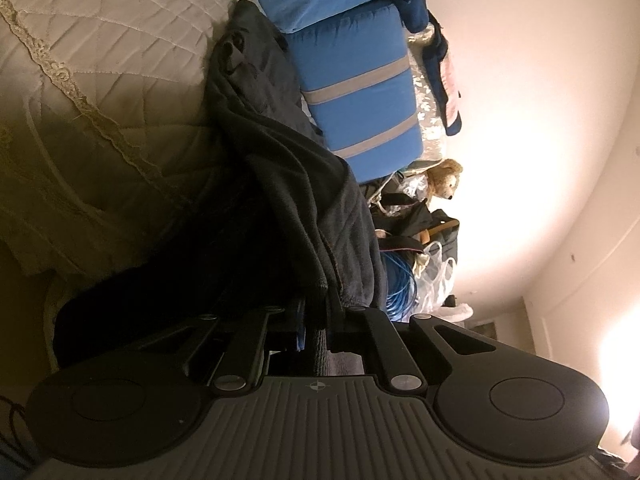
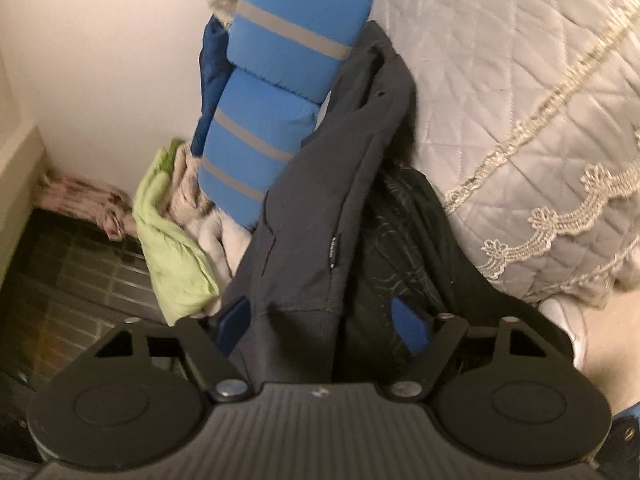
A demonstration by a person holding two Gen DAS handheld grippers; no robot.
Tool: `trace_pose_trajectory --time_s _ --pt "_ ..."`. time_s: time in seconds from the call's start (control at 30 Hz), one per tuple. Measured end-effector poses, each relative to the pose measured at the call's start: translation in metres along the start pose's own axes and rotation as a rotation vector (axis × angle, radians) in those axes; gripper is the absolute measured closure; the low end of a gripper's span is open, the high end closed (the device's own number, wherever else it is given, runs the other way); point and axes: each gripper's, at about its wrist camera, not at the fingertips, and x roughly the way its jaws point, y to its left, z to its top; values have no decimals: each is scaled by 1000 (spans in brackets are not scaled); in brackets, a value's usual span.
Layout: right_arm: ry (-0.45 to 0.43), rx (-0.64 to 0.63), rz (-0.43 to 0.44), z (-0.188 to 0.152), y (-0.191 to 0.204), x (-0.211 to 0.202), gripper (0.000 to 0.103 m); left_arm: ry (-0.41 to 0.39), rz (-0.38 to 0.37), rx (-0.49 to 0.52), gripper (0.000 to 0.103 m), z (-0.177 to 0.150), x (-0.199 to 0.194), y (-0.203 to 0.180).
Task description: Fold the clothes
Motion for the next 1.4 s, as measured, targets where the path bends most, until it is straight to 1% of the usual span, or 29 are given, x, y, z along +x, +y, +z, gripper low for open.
trace_pose_trajectory --time_s 0.1,0.17,0.2,0.37,0.47,0.53,0.57,0.6,0.63,0.67,0.7,0.73,0.83,0.97,1.1,1.4 --pt "-7 -15 14 -2 0 -3 28 -1 2 -2 94 0 0 -1" --pt "-6 -28 28 -3 3 -5 31 -1 3 -2 94 0 0 -1" --pt "-5 -35 35 -4 4 -5 35 -1 4 -2 94 0 0 -1" --pt "2 -64 56 -6 10 -7 35 -1 6 -3 94 0 0 -2" --pt "4 -62 54 -6 8 -10 42 -3 6 -2 94 0 0 -2" --pt "7 -68 40 -7 8 -12 53 -5 5 -1 94 0 -1 -3" --pt "9 -72 29 -7 8 -13 57 -6 6 0 94 -1 -1 -3" --pt "9 -74 12 -7 8 -13 66 -7 7 2 95 -1 -1 -3" --pt "10 -75 -6 -7 8 -13 79 -9 8 3 95 -1 -1 -3" --pt "10 -77 -24 -7 9 -13 84 -11 8 5 96 -1 -1 -4" --pt "12 -78 -28 -7 9 -14 87 -13 8 9 96 -1 -2 -5" --pt "13 -79 -31 -7 9 -15 94 -15 8 13 96 -1 -2 -6" --pt "1 -110 -36 -7 20 -17 98 -28 7 31 97 -1 -5 -12" --pt "-34 -164 -21 -4 40 -23 99 -50 9 66 98 1 -8 -25" --pt "-63 -197 -25 2 58 -23 99 -75 10 103 98 4 -8 -41" --pt "-160 -285 -21 19 105 -28 100 -158 36 205 98 8 -8 -79"
